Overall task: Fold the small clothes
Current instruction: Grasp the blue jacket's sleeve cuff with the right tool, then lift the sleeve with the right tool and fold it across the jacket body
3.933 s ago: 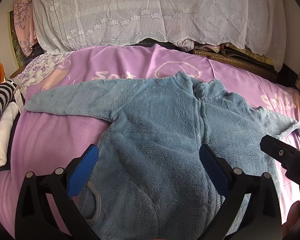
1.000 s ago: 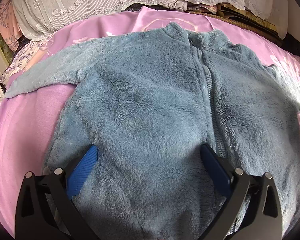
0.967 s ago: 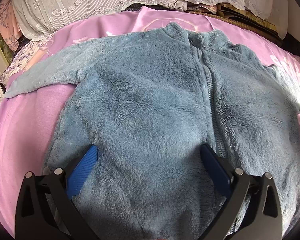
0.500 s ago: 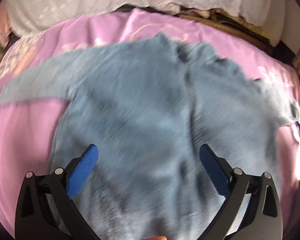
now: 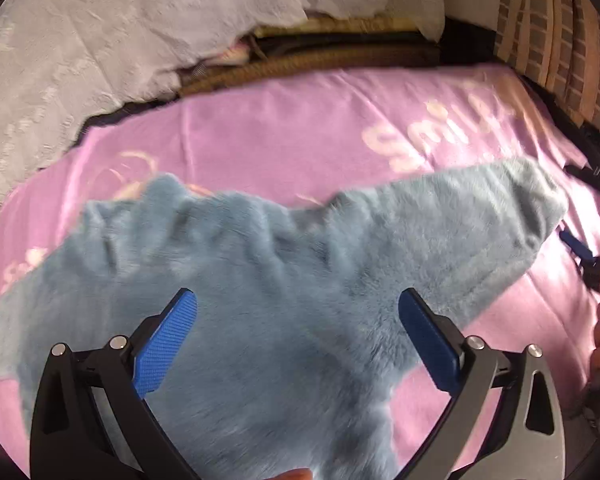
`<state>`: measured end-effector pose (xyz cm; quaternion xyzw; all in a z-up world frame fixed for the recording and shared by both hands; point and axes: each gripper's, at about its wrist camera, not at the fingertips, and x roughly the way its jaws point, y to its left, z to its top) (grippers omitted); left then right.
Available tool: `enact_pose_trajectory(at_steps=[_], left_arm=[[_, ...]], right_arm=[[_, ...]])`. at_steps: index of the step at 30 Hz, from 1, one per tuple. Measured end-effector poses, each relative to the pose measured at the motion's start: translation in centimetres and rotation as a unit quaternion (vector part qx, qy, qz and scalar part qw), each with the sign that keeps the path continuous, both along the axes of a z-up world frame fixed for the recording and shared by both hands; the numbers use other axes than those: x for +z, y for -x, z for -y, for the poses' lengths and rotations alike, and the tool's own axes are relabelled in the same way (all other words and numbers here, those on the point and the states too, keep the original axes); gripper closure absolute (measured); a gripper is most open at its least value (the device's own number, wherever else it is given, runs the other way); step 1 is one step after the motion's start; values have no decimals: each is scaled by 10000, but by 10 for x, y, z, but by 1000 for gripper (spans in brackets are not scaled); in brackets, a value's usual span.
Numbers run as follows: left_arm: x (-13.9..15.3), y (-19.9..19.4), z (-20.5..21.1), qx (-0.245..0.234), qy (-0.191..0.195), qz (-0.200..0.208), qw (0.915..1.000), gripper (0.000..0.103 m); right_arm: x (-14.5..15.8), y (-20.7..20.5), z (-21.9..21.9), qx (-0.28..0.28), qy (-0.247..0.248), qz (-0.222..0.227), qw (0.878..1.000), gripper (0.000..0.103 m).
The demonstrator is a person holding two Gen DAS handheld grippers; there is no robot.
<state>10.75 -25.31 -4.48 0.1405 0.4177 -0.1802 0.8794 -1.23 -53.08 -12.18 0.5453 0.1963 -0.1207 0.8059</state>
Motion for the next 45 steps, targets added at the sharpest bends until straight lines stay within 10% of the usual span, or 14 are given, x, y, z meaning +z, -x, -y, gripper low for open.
enact_pose_trajectory(at_steps=[4, 12, 16, 24, 28, 32, 45], left_arm=[[-34, -20, -7, -3, 497, -660, 9966, 4], [-35, -20, -6, -74, 530, -632, 9966, 4], [-26, -9, -16, -90, 715, -632, 9954, 5], [-10, -22, -49, 216, 1091, -908, 9896, 52], [9, -32, -69, 342, 1256, -880, 9876, 49], [26, -38, -92, 462, 1415, -760, 9859, 23], [7, -54, -112, 570, 1414, -886, 9843, 23]], right_arm=[[-3, -8, 15, -217, -88, -105, 9997, 20], [-25, -15, 33, -407, -116, -189, 9989, 91], [-9, -14, 30, -494, 448, -305, 9973, 90], [16, -13, 14, -313, 995, -222, 9943, 91], [67, -13, -31, 253, 1622, 381, 9857, 91], [98, -20, -77, 732, 2188, 575, 9713, 91], [133, -39, -202, 2136, 2627, 928, 9363, 91]])
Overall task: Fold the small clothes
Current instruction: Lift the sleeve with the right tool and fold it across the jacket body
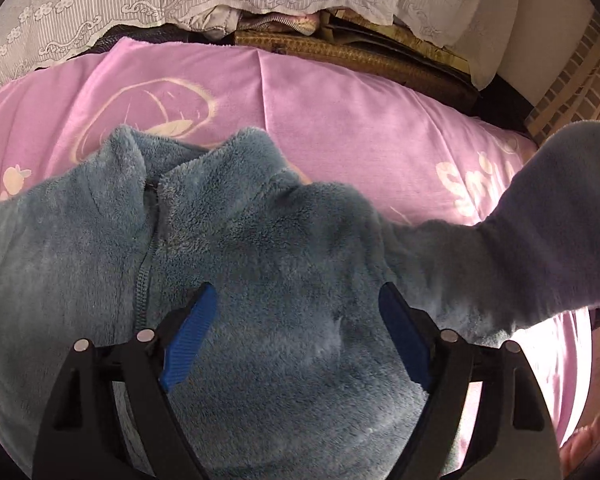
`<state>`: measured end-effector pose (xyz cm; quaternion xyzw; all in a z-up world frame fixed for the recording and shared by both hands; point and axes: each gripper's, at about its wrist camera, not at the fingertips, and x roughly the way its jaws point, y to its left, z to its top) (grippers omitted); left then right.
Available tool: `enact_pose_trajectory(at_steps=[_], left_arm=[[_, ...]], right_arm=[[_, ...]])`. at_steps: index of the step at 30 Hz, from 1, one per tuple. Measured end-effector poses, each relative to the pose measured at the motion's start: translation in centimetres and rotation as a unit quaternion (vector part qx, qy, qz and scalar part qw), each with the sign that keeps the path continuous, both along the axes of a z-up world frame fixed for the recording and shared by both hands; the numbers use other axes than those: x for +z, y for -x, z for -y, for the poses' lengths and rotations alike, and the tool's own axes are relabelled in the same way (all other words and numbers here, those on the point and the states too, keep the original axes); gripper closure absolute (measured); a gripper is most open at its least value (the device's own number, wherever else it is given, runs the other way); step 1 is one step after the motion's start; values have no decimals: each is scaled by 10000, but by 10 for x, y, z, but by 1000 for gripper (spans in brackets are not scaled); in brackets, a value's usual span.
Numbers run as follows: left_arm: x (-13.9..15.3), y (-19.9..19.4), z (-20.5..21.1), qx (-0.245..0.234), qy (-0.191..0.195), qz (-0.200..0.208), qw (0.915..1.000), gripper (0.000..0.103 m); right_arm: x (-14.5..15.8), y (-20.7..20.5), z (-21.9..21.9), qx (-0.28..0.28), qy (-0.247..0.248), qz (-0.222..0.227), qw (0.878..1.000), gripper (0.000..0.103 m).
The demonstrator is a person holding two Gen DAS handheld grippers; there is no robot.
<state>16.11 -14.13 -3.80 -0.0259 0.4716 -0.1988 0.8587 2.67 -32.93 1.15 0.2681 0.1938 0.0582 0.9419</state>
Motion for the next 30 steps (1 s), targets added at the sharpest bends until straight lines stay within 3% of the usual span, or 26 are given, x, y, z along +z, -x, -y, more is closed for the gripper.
enact_pose_trajectory(at_steps=[9, 12, 21, 26, 30], left_arm=[[-2, -10, -8, 53, 71, 23, 10000, 23], [3, -14, -17, 177, 91, 142, 9997, 23], [31, -27, -71, 809, 480, 462, 9945, 23], [34, -32, -105, 1217, 429, 548, 9901, 23], [28, -35, -130, 1537, 139, 591, 9863, 23]], right_arm=[[-14, -23, -88, 759, 385, -414, 9955, 90], [-5, -25, -106, 643, 731, -301, 9948, 90], [25, -46, -151, 896, 871, -37, 9922, 88], [26, -62, -178, 1136, 793, -24, 9903, 86], [16, -77, -197, 1399, 688, -120, 9877, 86]])
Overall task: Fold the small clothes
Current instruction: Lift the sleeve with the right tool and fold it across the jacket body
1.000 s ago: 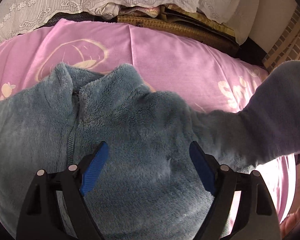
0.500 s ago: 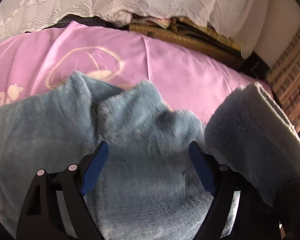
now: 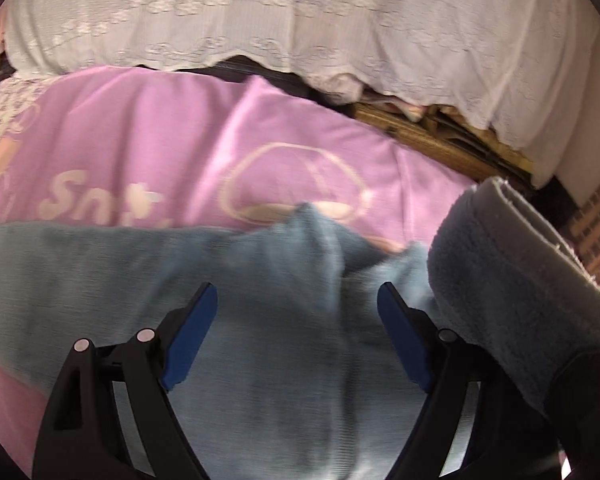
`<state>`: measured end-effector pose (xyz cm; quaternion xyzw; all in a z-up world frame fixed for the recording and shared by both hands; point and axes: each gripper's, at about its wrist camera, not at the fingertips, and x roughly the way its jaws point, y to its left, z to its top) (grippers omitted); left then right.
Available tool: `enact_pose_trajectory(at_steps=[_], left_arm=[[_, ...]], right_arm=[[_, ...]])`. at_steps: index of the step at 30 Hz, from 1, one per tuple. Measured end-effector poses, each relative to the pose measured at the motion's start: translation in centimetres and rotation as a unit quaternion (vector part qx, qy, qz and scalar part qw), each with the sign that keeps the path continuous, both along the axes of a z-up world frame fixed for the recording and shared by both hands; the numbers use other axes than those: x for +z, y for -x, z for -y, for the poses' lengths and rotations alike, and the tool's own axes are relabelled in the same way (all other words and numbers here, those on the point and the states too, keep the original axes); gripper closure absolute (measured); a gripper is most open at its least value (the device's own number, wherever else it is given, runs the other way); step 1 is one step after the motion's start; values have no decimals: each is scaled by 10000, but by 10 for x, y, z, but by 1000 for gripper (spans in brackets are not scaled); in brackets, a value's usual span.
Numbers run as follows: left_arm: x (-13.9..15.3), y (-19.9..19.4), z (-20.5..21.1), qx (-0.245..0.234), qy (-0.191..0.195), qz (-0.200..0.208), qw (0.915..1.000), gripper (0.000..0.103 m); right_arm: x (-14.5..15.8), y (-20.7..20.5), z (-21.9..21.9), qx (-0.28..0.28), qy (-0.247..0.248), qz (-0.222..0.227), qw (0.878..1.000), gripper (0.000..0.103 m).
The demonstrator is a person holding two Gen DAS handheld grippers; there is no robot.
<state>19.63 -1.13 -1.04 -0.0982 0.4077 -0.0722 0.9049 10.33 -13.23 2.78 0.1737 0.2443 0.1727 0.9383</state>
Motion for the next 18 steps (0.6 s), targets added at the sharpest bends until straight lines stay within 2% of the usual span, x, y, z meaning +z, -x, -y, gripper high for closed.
enact_pose_trajectory(at_steps=[3, 6, 7, 8, 10, 13, 14, 18], left_arm=[[-14, -2, -13, 214, -266, -180, 9993, 23], [-34, -10, -23, 476, -549, -498, 9961, 23], [-37, -12, -26, 526, -557, -564, 9955, 23], [-37, -12, -29, 541, -496, -603, 9955, 23], [-31, -10, -34, 582, -368, -528, 9962, 22], [-13, 0, -43, 782, -504, -240, 9954, 19], [-5, 4, -47, 829, -512, -134, 9952, 18], [26, 19, -61, 924, -297, 240, 9950, 17]], right_arm=[[-17, -11, -11, 149, -64, -220, 9996, 84], [-36, -18, -12, 200, -88, -498, 9985, 71], [-39, -18, -9, 211, -166, -562, 9981, 62], [-41, -17, -4, 242, -301, -625, 9973, 58], [-37, -13, 9, 306, -548, -644, 9959, 56], [-22, 2, 30, 247, -614, -341, 9972, 40], [-18, 7, 38, 201, -605, -252, 9976, 37], [-12, 22, 77, -70, -632, -117, 9979, 35]])
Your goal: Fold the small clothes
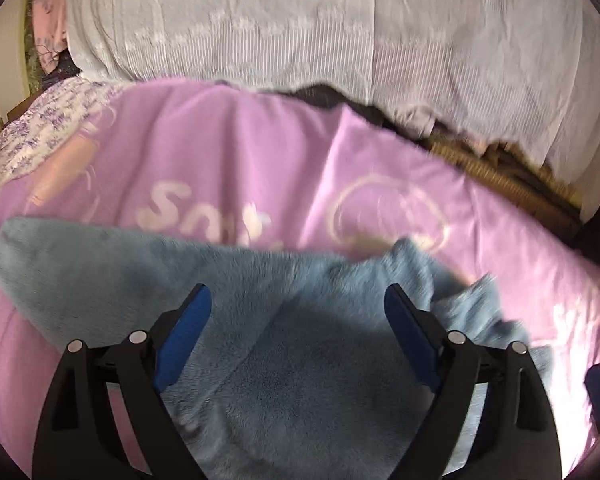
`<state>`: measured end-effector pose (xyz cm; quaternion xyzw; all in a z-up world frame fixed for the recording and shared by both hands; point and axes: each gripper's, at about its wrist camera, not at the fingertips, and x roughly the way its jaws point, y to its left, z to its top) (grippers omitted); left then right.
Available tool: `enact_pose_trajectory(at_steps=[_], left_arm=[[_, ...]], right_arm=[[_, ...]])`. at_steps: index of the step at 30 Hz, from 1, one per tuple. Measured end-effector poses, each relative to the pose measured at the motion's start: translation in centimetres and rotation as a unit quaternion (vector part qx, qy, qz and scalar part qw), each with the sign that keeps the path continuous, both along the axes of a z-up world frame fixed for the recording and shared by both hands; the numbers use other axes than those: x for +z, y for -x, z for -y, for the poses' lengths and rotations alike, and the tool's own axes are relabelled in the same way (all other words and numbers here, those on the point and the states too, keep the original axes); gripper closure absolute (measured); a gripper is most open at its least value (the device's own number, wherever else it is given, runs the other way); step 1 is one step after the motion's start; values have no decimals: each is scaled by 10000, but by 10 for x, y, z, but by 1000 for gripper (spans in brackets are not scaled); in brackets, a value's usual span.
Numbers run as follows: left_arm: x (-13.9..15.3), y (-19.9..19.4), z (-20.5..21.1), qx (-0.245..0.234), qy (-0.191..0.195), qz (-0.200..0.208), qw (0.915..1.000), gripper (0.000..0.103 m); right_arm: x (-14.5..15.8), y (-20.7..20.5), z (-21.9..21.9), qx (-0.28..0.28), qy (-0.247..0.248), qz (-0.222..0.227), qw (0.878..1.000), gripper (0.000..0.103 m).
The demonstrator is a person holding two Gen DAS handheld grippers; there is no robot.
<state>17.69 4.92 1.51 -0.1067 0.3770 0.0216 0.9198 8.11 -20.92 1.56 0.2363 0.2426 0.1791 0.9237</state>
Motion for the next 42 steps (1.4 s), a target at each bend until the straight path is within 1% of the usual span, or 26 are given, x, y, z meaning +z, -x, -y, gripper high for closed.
enact_pose_trajectory(at_steps=[3, 6, 7, 8, 9, 10, 11, 12, 13, 14, 16, 19, 22, 23, 25, 26, 27, 28, 30, 32, 35, 37, 39, 40, 41, 42], left_arm=[[16, 13, 4, -214, 213, 213, 9993, 13], [15, 18, 33, -855, 180, 147, 9961, 9], [9, 19, 42, -1024, 112, 77, 9947, 8], [-3, 17, 54, -1172, 1, -72, 9931, 8], [-16, 13, 62, -1242, -99, -259, 9919, 8], [-28, 10, 67, -1283, -179, -438, 9906, 8], [-46, 3, 74, -1341, -310, -748, 9877, 8], [-65, -4, 78, -1326, -458, -1065, 9844, 8], [-78, -7, 79, -1289, -530, -1241, 9824, 6], [-85, -9, 80, -1275, -542, -1287, 9820, 5], [-76, -6, 81, -1239, -596, -1170, 9836, 5], [-55, 2, 79, -1223, -502, -808, 9879, 6], [-49, 6, 83, -1393, -382, -669, 9872, 6], [-53, 4, 85, -1403, -423, -706, 9867, 5], [-71, -3, 86, -1356, -555, -985, 9843, 5], [-88, -12, 85, -1352, -553, -1263, 9812, 4], [-92, -13, 83, -1355, -494, -1284, 9812, 4], [-88, -11, 83, -1348, -494, -1212, 9822, 4], [-80, -7, 84, -1329, -543, -1113, 9834, 4], [-72, -1, 83, -1292, -479, -1041, 9850, 5], [-51, 7, 76, -1364, -125, -864, 9868, 5], [-46, 10, 76, -1449, -46, -812, 9861, 5], [-58, 8, 77, -1435, -220, -941, 9849, 5], [-68, 2, 80, -1420, -334, -1122, 9829, 5], [-87, -4, 82, -1376, -438, -1427, 9792, 4], [-90, -4, 80, -1354, -429, -1358, 9805, 4]], right_arm=[[-10, 6, 34, -372, -153, -110, 9991, 35], [-33, 0, 60, -486, -491, -551, 9961, 35], [-43, -1, 65, -437, -626, -722, 9945, 31], [-53, -5, 70, -340, -766, -924, 9922, 25], [-68, -11, 73, -199, -892, -1187, 9887, 23], [-81, -16, 76, -151, -954, -1444, 9848, 23], [-97, -21, 82, -205, -994, -1720, 9799, 23], [-108, -22, 86, -238, -1050, -1851, 9768, 23], [-115, -23, 91, -233, -1219, -1851, 9748, 23], [-116, -23, 95, -232, -1350, -1832, 9735, 23], [-105, -21, 99, -274, -1519, -1784, 9718, 22], [-80, -23, 98, -241, -1453, -1336, 9800, 20], [-74, -40, 97, -220, -1493, -1260, 9805, 20], [-76, -50, 95, -184, -1514, -1283, 9799, 20], [-94, -68, 99, -313, -1455, -1441, 9783, 20], [-111, -77, 103, -467, -1410, -1685, 9744, 20], [-123, -79, 108, -488, -1498, -1843, 9702, 22], [-129, -77, 111, -467, -1597, -1779, 9699, 26], [-118, -68, 110, -494, -1423, -1770, 9726, 25], [-101, -51, 108, -455, -1450, -1552, 9761, 22], [-81, -21, 96, -21, -1405, -1331, 9811, 20], [-84, -3, 90, 235, -1334, -1358, 9814, 15], [-106, 5, 84, 389, -1250, -1646, 9776, 12], [-118, 6, 83, 427, -1223, -1747, 9761, 13], [-121, 9, 83, 447, -1217, -1608, 9784, 14], [-117, 12, 83, 428, -1128, -1524, 9809, 14]])
